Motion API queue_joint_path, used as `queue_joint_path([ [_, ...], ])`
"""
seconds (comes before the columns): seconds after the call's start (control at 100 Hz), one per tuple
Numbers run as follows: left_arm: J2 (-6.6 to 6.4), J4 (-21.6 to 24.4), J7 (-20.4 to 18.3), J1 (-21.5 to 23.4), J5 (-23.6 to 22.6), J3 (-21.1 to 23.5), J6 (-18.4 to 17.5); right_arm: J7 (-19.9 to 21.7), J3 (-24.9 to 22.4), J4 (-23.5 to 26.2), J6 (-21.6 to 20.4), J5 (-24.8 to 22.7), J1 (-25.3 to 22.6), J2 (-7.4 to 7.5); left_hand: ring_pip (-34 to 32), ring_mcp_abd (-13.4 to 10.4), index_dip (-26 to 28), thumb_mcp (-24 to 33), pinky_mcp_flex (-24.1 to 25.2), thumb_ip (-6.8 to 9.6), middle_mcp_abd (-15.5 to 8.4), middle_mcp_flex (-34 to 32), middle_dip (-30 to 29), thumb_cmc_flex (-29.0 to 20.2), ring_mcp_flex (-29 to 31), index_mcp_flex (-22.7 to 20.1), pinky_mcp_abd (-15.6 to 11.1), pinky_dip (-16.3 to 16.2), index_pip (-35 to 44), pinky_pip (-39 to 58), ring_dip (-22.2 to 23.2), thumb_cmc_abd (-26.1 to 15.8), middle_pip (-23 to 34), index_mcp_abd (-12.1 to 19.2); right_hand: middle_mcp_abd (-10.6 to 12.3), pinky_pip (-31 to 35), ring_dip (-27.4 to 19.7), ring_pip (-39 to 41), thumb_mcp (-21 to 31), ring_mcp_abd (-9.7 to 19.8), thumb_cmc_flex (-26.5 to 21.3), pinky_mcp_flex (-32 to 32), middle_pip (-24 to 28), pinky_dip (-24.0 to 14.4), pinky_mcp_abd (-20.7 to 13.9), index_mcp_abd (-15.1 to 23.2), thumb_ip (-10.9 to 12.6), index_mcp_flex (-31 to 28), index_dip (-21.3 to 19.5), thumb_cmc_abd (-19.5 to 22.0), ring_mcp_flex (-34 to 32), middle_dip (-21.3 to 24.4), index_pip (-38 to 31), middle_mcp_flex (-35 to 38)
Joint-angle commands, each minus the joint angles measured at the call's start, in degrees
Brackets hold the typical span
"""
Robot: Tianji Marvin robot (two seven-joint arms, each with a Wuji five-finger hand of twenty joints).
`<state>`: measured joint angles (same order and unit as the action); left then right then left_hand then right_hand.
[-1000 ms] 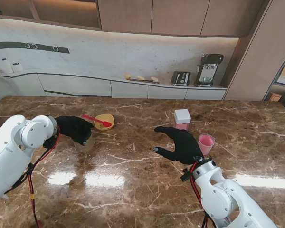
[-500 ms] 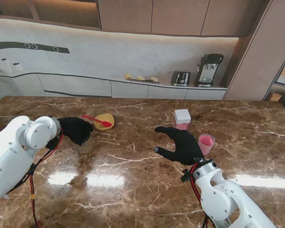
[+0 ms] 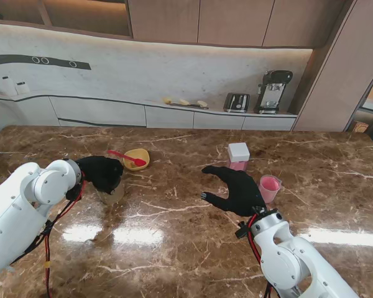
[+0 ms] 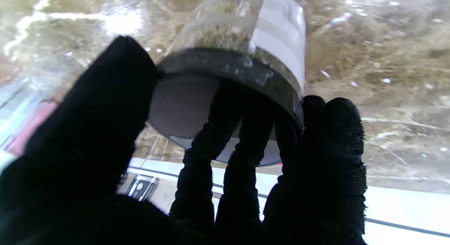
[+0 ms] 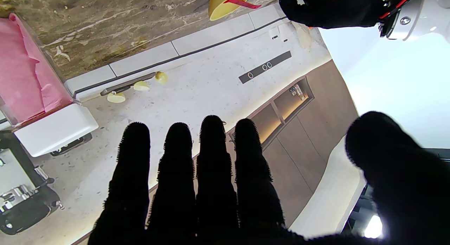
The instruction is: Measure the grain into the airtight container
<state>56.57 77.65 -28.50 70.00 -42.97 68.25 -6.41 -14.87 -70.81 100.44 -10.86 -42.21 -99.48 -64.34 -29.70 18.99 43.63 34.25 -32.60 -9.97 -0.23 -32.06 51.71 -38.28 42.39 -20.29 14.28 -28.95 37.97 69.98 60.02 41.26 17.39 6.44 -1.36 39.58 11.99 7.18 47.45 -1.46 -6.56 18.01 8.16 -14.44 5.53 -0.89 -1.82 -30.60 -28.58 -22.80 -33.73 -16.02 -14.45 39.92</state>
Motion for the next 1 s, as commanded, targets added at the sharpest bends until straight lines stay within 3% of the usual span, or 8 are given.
queue_joint_path([
  [0.0,0.89,-0.07,1.26,1.9,0.93,-0.4,0.68,0.86,0.05,-0.04,0.31,0.1,-0.42,-0.17,-6.34,-7.58,6.25,7.54,-2.48,2.26,-1.43,-14.16,10.33,-19.04,4.78,-11.15,-4.95,1.31,16.13,3.18,6.43,-8.08,4.05,4.53,1.12,-0.46,0.67,0.22,1.29,1.87,-0.29,-1.05,0.14,-0.64,-1.46,0.98,1.09,-1.1,0.11,0.31,-0.93,-0.57,-0.37,0.58],
  [0.24,1.32,2.83,3.04,4.58,2.68,-0.45,0.0,0.39,-0.17,-0.06,0.44,0.02,-0.72,-0.24,-6.19,-6.77,5.67,7.39,-3.98,2.34,-1.37,-18.07,11.53,-21.41,6.97,-17.22,-5.16,1.31,17.84,4.22,8.25,-8.57,2.82,5.42,1.12,-0.77,0.69,0.27,1.42,1.91,-0.37,-1.06,0.2,-0.38,-1.82,0.8,1.09,-1.04,0.14,0.34,-1.08,-0.67,-0.37,0.77],
  [0.41,1.82,4.91,5.33,6.02,4.04,-2.99,-0.3,0.3,0.23,-0.64,0.57,0.29,-0.61,-0.28,-5.91,-6.88,5.31,7.43,-4.21,2.29,-1.52,-18.36,11.71,-21.09,7.14,-17.39,-5.24,1.36,17.86,4.33,8.39,-8.57,2.66,5.35,1.04,-1.01,0.67,0.25,1.5,1.9,-0.29,-1.23,0.21,-0.15,-1.92,0.86,1.07,-1.1,0.13,0.27,-1.0,-0.72,-0.43,0.78],
  [0.7,3.08,8.16,9.8,6.14,6.73,-10.45,2.34,-1.21,-0.39,-0.38,0.3,-0.24,-1.08,-0.46,-5.69,-6.72,5.05,7.81,-3.26,2.03,-1.48,-18.27,12.06,-20.27,6.23,-17.17,-5.26,1.17,17.88,4.53,8.72,-8.66,2.32,5.43,1.0,-1.11,0.72,0.39,1.59,1.69,-0.27,-1.13,0.38,0.18,-2.26,0.81,1.08,-1.36,0.12,0.26,-1.28,-0.88,-0.58,1.19],
  [0.99,4.65,7.83,13.96,3.07,10.29,-19.24,4.62,-2.73,-1.69,0.01,0.59,-0.6,-2.44,-0.68,-5.62,-6.88,4.9,8.07,-2.7,1.79,-1.25,-17.79,12.17,-19.54,5.46,-16.54,-5.36,1.09,17.44,4.42,8.47,-8.52,1.83,5.15,0.91,-0.89,0.83,0.49,1.42,1.56,-0.3,-1.02,0.41,0.31,-2.42,0.9,1.13,-1.46,0.08,0.3,-1.41,-0.97,-0.69,1.38],
])
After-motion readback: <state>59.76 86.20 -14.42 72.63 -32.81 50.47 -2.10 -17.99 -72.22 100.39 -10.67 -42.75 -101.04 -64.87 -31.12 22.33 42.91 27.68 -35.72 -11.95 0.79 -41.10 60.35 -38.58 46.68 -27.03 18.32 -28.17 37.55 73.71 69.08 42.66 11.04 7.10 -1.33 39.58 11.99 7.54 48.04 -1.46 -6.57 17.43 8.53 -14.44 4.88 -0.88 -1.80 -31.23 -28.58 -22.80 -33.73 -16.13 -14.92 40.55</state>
